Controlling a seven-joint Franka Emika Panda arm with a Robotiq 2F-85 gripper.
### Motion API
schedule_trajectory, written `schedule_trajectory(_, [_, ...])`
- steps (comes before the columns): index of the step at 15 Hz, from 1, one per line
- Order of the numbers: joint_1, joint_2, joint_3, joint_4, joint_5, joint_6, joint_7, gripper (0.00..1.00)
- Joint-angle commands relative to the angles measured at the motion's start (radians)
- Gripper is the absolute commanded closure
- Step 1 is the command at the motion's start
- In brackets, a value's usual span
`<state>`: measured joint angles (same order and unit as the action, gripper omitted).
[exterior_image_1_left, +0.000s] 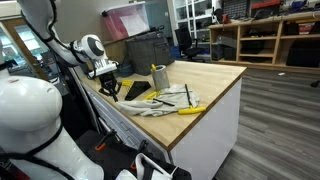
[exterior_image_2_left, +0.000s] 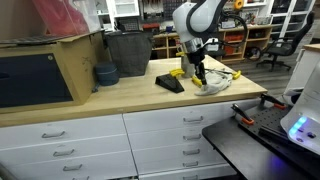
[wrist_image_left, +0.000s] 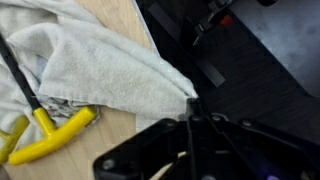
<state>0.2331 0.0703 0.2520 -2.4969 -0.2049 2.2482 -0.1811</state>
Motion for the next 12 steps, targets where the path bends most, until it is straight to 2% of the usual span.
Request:
schedule_trajectory(1, [0.004,-0.078,0.017,-0.063,0.068,0.018,-0.227,1.00])
schedule_trajectory(6, [0.020,-0.114,0.029,-0.078,0.163,0.002,-0.543,1.00])
schedule_trajectory(12, [0.058,-0.111,0.042,-0.072,0.243,-0.046,-0.804,1.00])
